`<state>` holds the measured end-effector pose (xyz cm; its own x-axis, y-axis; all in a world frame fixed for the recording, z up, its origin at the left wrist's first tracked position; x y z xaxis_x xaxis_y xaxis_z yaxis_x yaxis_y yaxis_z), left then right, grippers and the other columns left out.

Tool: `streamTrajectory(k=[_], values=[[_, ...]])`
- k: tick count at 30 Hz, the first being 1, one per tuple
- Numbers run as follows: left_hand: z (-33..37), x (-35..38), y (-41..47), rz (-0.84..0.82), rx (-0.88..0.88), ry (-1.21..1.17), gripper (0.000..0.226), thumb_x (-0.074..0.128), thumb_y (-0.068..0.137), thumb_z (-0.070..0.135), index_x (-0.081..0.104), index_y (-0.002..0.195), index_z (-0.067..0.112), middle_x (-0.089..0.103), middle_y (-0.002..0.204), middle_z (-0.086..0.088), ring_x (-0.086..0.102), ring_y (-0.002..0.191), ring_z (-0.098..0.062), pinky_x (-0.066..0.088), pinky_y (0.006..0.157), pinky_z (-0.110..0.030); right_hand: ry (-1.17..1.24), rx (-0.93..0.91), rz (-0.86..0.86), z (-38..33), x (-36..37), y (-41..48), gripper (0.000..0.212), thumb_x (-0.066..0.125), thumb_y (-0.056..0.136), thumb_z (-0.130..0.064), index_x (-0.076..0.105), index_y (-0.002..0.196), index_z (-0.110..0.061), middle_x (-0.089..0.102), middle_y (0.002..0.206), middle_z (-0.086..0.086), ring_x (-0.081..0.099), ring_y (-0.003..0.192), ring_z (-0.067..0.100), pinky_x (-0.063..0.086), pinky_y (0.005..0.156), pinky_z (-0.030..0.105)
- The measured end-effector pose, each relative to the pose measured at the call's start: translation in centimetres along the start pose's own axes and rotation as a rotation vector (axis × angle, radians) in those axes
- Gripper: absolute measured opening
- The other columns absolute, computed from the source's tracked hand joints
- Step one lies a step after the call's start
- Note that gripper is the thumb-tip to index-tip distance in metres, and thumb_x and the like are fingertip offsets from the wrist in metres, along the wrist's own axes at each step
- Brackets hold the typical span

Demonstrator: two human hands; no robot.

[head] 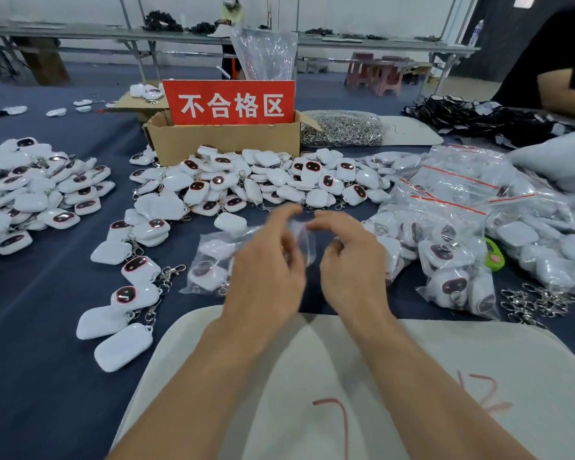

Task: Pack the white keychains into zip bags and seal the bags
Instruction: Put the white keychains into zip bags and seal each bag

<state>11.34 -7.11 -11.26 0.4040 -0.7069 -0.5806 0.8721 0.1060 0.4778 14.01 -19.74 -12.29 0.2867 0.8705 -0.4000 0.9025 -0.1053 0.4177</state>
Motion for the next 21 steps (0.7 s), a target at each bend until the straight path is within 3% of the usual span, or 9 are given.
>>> streamTrajectory(k=[1, 3, 6, 8, 10, 15, 18, 21], values=[[-0.2, 0.9, -0.2, -0.152, -0.057, 0.079, 0.054, 0.061, 0.091, 0.011, 0.047, 0.138, 0.036, 0.068, 0.091, 0.008, 0.066, 0.086, -0.016, 0.053, 0.081, -0.038, 0.01, -0.045, 0.029, -0.3, 0.2, 0.4, 0.057, 0.041, 0.077, 0.019, 0.077, 0.107, -0.015, 0.067, 0.117, -0.005, 0.053, 0.105, -0.013, 0.03, 0.094, -0.003], [-0.6, 1.5, -0.1, -0.291, -0.145, 0.138, 0.05, 0.063, 0.091, 0.017, 0.048, 0.136, 0.032, 0.072, 0.102, 0.001, 0.066, 0.1, -0.027, 0.051, 0.088, -0.044, 0.028, -0.055, 0.081, -0.1, 0.5, 1.2, 0.06, 0.04, 0.082, 0.019, 0.073, 0.119, -0.015, 0.065, 0.126, -0.002, 0.051, 0.107, -0.018, 0.028, 0.093, -0.004], [-1.0, 1.7, 0.0, -0.321, -0.141, 0.126, 0.033, 0.062, 0.093, 0.027, 0.053, 0.124, 0.03, 0.069, 0.106, 0.001, 0.064, 0.101, -0.026, 0.05, 0.083, -0.042, 0.004, -0.046, 0.103, 0.1, 1.1, 2.7, 0.055, 0.041, 0.092, 0.011, 0.065, 0.132, -0.02, 0.057, 0.144, 0.001, 0.049, 0.129, 0.003, 0.032, 0.106, 0.008], [-0.9, 2.0, -0.3, -0.333, -0.092, 0.183, 0.025, 0.058, 0.095, 0.028, 0.054, 0.119, 0.029, 0.066, 0.107, 0.003, 0.062, 0.1, -0.025, 0.042, 0.074, -0.037, -0.115, -0.055, 0.029, 0.4, 1.9, 4.3, 0.057, 0.041, 0.094, 0.007, 0.059, 0.141, -0.019, 0.048, 0.156, 0.002, 0.038, 0.147, 0.017, 0.031, 0.117, 0.026], [-1.1, 2.1, -0.2, -0.294, -0.111, 0.218, 0.02, 0.053, 0.095, 0.023, 0.054, 0.114, 0.029, 0.064, 0.104, 0.005, 0.061, 0.098, -0.026, 0.036, 0.071, -0.036, -0.286, -0.036, -0.115, 0.8, 2.7, 6.4, 0.062, 0.042, 0.09, 0.008, 0.052, 0.147, -0.012, 0.04, 0.161, 0.007, 0.027, 0.153, 0.026, 0.026, 0.117, 0.034], [-2.6, 1.1, 0.6, -0.151, -0.228, 0.345, 0.027, 0.055, 0.093, 0.025, 0.057, 0.12, 0.026, 0.064, 0.116, 0.001, 0.059, 0.107, -0.027, 0.039, 0.084, -0.039, -0.577, 0.076, -0.412, 2.3, 4.0, 9.2, 0.045, 0.054, 0.093, -0.003, 0.049, 0.138, -0.005, 0.049, 0.141, 0.016, 0.049, 0.128, 0.038, 0.039, 0.1, 0.038], [-3.1, 1.0, 0.9, -0.139, -0.242, 0.448, 0.03, 0.054, 0.093, 0.033, 0.055, 0.121, 0.023, 0.062, 0.122, 0.0, 0.056, 0.113, -0.026, 0.039, 0.094, -0.041, -0.706, -0.011, -0.386, 2.4, 4.5, 9.0, 0.046, 0.059, 0.093, -0.007, 0.05, 0.138, -0.007, 0.044, 0.14, 0.014, 0.05, 0.124, 0.036, 0.042, 0.101, 0.041], [-3.2, 0.9, 0.8, -0.165, -0.247, 0.465, 0.027, 0.052, 0.094, 0.036, 0.057, 0.116, 0.022, 0.067, 0.112, -0.003, 0.058, 0.105, -0.028, 0.038, 0.086, -0.041, -0.759, -0.054, -0.366, 2.1, 4.4, 8.0, 0.044, 0.058, 0.092, -0.003, 0.054, 0.135, -0.008, 0.046, 0.139, 0.012, 0.05, 0.123, 0.034, 0.044, 0.095, 0.043]])
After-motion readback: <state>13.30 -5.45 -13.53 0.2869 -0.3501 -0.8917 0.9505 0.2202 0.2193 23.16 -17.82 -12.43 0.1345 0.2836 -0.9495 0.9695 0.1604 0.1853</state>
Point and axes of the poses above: each hand's wrist, its own y-axis towards the middle knuckle, its own x-axis out of the palm, z = x × y, the point moved 2 cm from there along y, towards the middle knuckle
